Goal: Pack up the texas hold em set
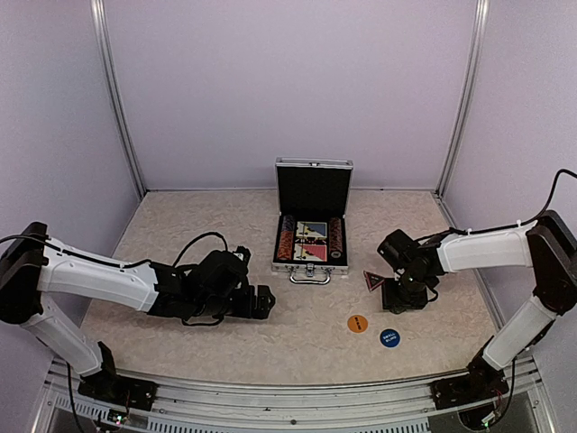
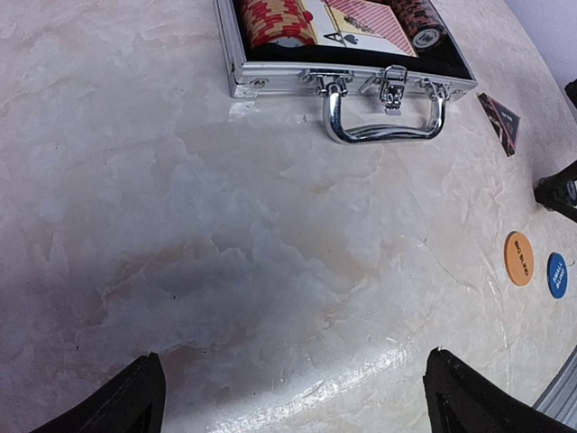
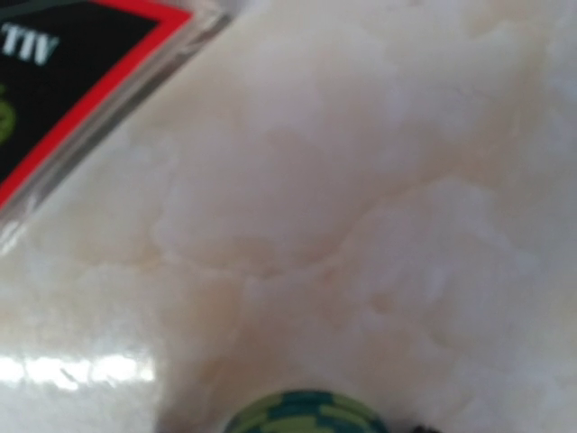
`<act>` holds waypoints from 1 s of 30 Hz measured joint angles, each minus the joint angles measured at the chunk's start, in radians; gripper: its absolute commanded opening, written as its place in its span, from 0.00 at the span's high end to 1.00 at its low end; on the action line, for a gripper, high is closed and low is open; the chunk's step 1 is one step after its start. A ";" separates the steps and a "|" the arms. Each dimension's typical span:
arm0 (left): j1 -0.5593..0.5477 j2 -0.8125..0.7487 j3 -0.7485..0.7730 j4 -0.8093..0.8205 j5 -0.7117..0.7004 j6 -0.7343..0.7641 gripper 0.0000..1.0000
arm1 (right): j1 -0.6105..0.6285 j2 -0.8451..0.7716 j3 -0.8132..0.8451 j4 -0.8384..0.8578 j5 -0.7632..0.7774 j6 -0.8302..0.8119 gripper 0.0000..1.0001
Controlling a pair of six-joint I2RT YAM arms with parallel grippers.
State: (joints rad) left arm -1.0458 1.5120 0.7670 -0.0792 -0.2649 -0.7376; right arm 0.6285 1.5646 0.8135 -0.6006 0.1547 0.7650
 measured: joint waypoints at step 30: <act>0.011 0.000 0.000 0.000 0.015 0.000 0.01 | 0.000 0.002 0.002 0.002 0.000 -0.004 0.66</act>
State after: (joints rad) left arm -1.0344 1.5120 0.7673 -0.0788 -0.2497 -0.7372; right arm 0.6285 1.5665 0.8158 -0.5983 0.1543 0.7612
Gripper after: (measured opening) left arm 0.990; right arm 0.398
